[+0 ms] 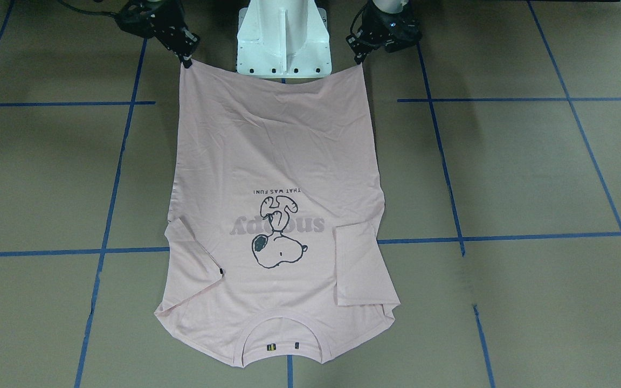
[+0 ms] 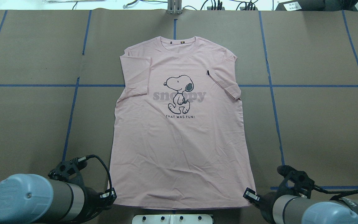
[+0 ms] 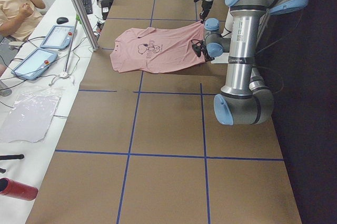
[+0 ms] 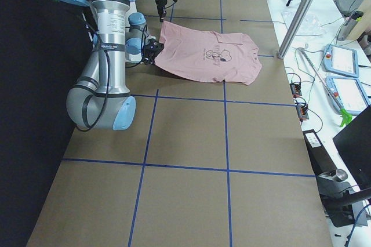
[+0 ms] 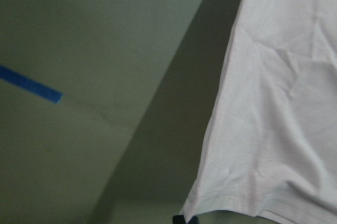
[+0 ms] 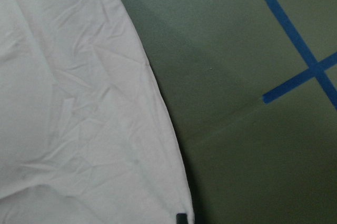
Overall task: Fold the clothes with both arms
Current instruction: 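Grasp both hem corners with the left and right grippers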
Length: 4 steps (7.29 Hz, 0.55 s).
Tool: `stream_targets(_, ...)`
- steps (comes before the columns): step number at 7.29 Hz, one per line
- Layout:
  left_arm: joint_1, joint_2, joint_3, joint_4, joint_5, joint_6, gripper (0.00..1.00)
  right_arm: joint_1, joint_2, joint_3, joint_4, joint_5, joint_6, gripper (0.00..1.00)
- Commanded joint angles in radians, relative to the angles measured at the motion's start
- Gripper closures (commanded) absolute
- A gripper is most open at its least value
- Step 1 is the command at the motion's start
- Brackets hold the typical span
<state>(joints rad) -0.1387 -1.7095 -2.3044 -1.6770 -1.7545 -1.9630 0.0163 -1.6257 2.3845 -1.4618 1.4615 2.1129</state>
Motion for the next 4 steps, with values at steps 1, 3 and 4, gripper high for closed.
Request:
stream_targets(1, -0.008, -0.01, -0.09, 0.091, 0.0, 0.013, 1.0, 0.063, -0.023, 0.051, 0.0, -0.004, 0.002, 1.0)
stream_targets(3, -0.204, -0.155, 0.024, 0.092, -0.002, 0.247, 1.0, 0.26, 0.112, -0.044, -0.002, 0.008, -0.081, 1.0)
stream_targets(4, -0.29, -0.244, 0.175, 0.086, -0.002, 0.278, 1.0, 0.349, 0.226, -0.158, -0.005, 0.008, -0.196, 1.0)
